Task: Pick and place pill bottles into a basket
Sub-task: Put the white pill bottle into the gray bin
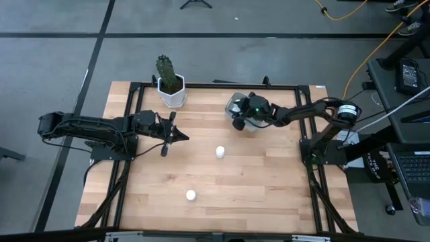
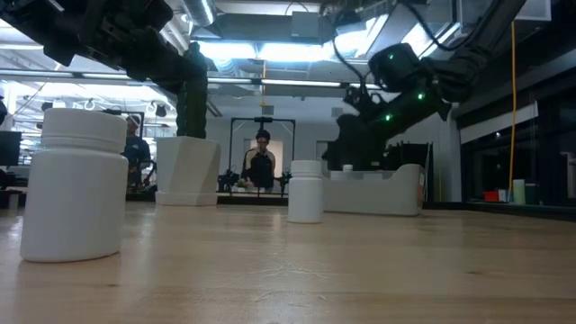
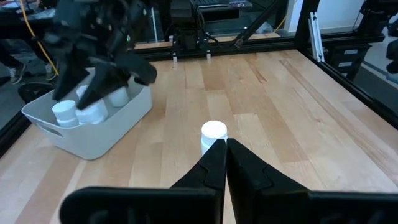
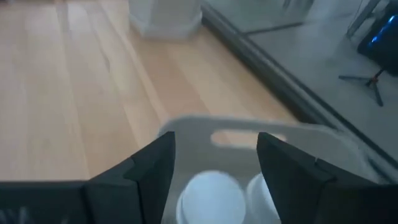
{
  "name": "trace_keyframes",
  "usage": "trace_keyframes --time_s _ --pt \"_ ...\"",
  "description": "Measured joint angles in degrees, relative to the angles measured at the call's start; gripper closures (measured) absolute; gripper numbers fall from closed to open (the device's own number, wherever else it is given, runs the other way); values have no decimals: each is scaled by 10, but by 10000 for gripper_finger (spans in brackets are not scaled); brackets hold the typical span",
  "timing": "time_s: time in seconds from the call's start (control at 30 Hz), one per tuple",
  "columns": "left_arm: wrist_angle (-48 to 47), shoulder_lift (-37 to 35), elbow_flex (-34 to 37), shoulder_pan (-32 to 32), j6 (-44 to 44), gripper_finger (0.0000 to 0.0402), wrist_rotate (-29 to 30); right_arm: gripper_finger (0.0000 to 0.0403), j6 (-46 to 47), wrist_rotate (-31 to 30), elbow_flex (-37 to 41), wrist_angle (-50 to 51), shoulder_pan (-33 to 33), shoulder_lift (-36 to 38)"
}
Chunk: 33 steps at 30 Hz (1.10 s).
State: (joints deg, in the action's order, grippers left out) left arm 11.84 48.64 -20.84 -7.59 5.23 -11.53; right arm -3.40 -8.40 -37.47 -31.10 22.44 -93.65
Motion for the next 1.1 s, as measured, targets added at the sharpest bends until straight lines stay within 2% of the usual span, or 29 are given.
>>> trace_keyframes --time_s 0.37,0.67,0.97,1.03,1.1 --pt "0 0 0 0 0 392 0 184 -44 -1 0 4 -28 77" --pt "0 0 0 0 0 391 0 268 -46 -2 0 36 -42 79" --pt "0 0 0 0 0 380 1 385 -91 -1 0 38 -75 91" --pt "0 0 0 0 0 368 1 397 -107 0 -1 34 -84 93" --pt "1 0 0 0 0 351 1 390 -113 1 0 36 -90 96"
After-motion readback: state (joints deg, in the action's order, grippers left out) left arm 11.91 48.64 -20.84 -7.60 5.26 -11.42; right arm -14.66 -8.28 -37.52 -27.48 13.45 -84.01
